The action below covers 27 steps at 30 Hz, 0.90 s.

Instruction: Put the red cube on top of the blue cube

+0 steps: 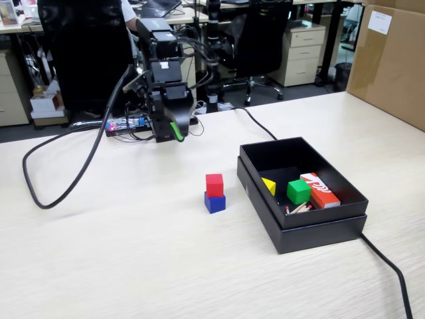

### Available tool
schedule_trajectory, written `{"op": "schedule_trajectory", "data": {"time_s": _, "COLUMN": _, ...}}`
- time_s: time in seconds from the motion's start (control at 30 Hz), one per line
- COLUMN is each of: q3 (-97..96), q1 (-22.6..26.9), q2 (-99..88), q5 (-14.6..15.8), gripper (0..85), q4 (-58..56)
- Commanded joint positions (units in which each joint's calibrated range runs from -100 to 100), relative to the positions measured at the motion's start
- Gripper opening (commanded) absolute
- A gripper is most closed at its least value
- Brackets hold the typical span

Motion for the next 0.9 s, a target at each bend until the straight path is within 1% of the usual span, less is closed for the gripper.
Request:
{"op": "schedule_trajectory", "data": {"time_s": 0.0, "q3": -4.9, "q1": -1.8, "q2": -8.7, "q5": -1.7, "gripper": 45.6, "q4": 6.4}}
{"op": "schedule_trajectory", "data": {"time_s": 0.1, "q3": -16.3, "q1": -3.5, "q2": -15.0, "q5": -3.1, "gripper": 46.7, "q4": 14.0}}
{"op": "schedule_trajectory", "data": {"time_s": 0.2, "q3": -24.9, "q1": -4.2, "q2": -16.1, "q5": -4.2, "gripper": 48.0, "q4": 20.1}}
{"op": "schedule_trajectory", "data": {"time_s": 0.23, "q3": -31.2, "q1": -4.3, "q2": -16.1, "q5": -4.6, "gripper": 48.3, "q4": 27.1}}
{"op": "schedule_trajectory", "data": {"time_s": 0.3, "q3": -37.4, "q1": -4.3, "q2": -16.1, "q5": -5.4, "gripper": 48.1, "q4": 35.3}}
{"op": "schedule_trajectory", "data": {"time_s": 0.4, "q3": -45.2, "q1": -3.8, "q2": -16.1, "q5": -5.6, "gripper": 47.5, "q4": 45.2}}
{"op": "schedule_trajectory", "data": {"time_s": 0.43, "q3": -46.9, "q1": -3.4, "q2": -16.1, "q5": -5.4, "gripper": 47.5, "q4": 47.0}}
{"op": "schedule_trajectory", "data": {"time_s": 0.57, "q3": -49.8, "q1": -1.4, "q2": -15.9, "q5": -4.2, "gripper": 47.5, "q4": 48.0}}
{"op": "schedule_trajectory", "data": {"time_s": 0.87, "q3": -54.2, "q1": -0.1, "q2": -15.9, "q5": -3.8, "gripper": 47.7, "q4": 48.4}}
